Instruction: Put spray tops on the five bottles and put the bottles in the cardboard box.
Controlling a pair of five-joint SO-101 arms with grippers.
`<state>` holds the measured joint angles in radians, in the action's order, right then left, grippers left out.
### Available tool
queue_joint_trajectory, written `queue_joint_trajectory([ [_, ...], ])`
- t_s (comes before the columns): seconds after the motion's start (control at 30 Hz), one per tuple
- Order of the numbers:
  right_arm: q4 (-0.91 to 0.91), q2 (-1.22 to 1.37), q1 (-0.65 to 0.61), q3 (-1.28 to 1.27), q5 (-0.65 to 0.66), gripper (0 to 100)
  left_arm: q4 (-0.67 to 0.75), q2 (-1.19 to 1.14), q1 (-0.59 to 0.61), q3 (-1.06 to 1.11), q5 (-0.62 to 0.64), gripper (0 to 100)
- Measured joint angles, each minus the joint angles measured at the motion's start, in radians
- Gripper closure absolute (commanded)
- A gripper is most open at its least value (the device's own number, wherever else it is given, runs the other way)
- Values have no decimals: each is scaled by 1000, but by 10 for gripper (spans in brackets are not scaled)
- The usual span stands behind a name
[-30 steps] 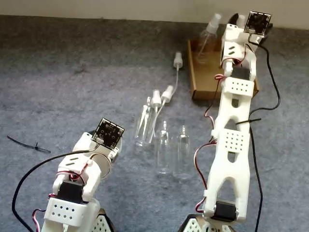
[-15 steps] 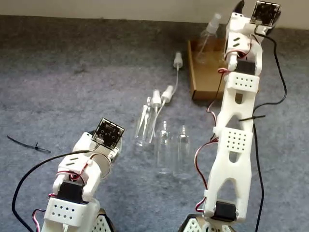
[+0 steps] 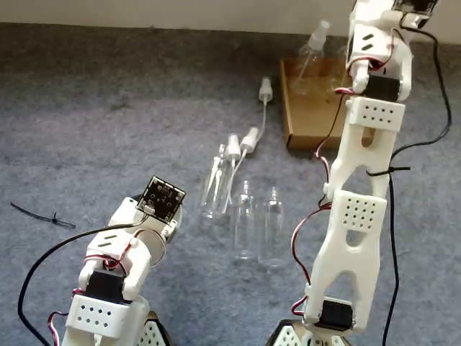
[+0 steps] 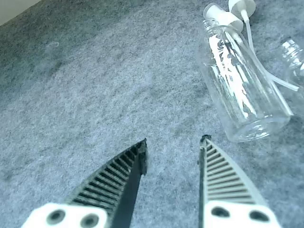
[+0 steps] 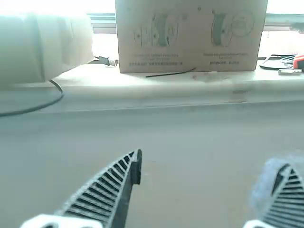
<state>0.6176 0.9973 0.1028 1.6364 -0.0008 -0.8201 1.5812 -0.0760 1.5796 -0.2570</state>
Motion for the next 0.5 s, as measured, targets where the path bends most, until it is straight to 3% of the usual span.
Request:
queue_joint_trajectory([
  [0.2,288,-222,18,2,-6,612,0,0,0,0,0,822],
  [0.5,1022,-591,15,26,-8,612,0,0,3,0,0,822],
])
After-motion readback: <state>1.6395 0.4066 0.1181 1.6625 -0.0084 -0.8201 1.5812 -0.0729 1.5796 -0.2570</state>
